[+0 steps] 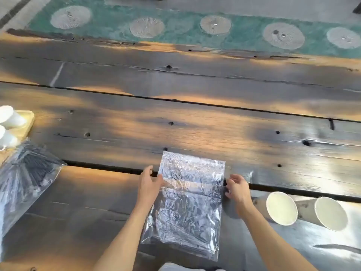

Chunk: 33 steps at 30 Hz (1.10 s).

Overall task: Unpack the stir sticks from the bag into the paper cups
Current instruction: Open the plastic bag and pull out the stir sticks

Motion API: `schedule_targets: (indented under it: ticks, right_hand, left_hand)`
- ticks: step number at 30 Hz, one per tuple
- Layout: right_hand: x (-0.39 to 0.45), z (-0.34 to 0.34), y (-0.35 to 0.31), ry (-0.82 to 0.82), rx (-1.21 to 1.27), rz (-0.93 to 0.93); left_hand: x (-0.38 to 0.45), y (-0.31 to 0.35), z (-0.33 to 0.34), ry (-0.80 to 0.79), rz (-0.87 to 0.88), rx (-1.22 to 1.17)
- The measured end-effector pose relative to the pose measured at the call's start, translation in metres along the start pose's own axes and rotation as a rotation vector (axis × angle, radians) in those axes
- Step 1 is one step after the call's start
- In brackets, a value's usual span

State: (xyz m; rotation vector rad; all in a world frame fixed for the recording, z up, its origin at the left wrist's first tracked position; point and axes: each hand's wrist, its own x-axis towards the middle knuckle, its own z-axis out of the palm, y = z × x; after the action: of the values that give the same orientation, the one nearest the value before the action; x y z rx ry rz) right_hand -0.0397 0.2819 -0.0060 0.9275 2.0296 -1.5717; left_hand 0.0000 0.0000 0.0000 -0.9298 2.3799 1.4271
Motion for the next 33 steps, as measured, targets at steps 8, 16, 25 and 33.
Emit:
schedule_targets:
  ticks: [8, 16, 25, 33]
  right_hand:
    - [0.027, 0.016, -0.01, 0.021, -0.026, 0.028]
    - [0.011, 0.012, -0.015, -0.031, -0.069, -0.13]
    - [-0.096, -0.032, -0.028, -0.176, 0.216, -0.291]
    - [-0.178, -0.079, -0.023, -0.101, 0.529, -0.267]
  left_hand:
    - [0.044, 0.005, 0.017, -0.018, -0.084, -0.005]
    - [0.027, 0.022, 0.002, 0.034, 0.007, -0.072]
    - [-0.062, 0.057, -0.054, 0.086, 0.252, -0.39]
    - [-0.152, 0.062, -0.078, -0.013, 0.328, -0.654]
